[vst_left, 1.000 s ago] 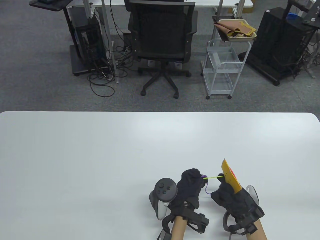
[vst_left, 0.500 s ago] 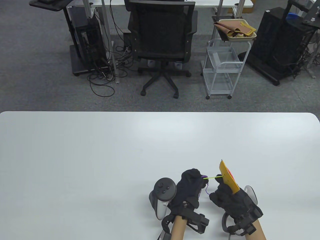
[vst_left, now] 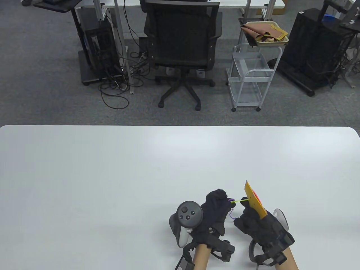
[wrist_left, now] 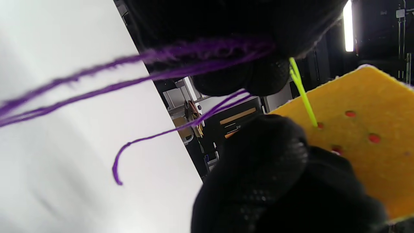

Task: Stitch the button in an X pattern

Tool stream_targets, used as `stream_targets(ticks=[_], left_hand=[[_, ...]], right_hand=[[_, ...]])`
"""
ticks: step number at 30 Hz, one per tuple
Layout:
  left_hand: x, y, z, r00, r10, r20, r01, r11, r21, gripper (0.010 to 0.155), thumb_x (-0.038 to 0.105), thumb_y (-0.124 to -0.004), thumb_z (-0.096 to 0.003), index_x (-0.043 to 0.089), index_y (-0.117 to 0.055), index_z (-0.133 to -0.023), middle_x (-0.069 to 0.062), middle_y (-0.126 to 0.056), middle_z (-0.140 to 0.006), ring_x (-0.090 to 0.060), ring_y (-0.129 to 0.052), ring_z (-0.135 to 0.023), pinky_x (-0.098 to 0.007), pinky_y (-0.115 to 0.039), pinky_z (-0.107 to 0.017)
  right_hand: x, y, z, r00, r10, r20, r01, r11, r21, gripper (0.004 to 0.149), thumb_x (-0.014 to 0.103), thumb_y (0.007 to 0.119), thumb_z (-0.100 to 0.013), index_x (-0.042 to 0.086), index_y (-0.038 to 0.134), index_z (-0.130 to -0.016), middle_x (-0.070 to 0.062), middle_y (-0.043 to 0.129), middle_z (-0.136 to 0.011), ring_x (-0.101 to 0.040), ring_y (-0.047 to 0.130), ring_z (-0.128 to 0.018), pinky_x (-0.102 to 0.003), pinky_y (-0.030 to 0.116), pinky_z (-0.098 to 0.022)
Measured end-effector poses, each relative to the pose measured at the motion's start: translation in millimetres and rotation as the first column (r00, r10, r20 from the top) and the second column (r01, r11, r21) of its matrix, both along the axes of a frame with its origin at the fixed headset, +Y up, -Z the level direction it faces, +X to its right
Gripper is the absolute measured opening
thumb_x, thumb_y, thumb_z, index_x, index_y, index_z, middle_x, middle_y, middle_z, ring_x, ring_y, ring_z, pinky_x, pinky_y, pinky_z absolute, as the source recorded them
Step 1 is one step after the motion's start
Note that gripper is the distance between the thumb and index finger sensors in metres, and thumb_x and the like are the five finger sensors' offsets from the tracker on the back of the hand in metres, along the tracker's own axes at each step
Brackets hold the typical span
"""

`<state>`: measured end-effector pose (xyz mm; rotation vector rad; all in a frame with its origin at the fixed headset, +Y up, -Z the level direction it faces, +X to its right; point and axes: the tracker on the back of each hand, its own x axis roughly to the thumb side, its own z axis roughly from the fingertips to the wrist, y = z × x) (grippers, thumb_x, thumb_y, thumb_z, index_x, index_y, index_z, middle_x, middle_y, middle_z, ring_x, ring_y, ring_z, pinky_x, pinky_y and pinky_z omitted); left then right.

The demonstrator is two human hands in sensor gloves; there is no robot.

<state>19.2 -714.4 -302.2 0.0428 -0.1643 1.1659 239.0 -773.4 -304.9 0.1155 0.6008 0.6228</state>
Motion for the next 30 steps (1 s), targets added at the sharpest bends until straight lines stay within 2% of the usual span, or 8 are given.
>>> stream_targets(ticks=[9,30], left_hand=[[4.2,6.7,2.7,0.989,-0.144,-0.032,0.146,0.987,0.064,0.047,0.045,-0.077,-0.0505,0.034,-0.064,-0.094,0.022,-0.100,-0.075,-0.001,-0.103,-0.062,-0.026,-0.090,-0.045],[9.4,7.3,4.3,0.991,-0.131,0.003,0.131,0.990,0.055,0.044,0.046,-0.078,-0.0501,0.035,-0.068,-0.091,0.022,-0.102,-0.073,-0.001,-0.104,-0.061,-0.026,-0.090,-0.044]], right_hand=[[-2.4,-1.9,0.1,1.000,0.010,-0.006,-0.010,1.000,-0.003,0.044,0.033,0.049,-0.059,0.013,0.052,-0.099,0.002,0.086,-0.058,-0.013,0.085,-0.048,-0.047,0.070,-0.068],[-3.4,-6.8,-1.6,0.993,0.118,0.006,-0.118,0.993,0.021,0.045,0.033,0.050,-0.059,0.013,0.051,-0.100,0.000,0.086,-0.059,-0.014,0.084,-0.049,-0.048,0.069,-0.068]])
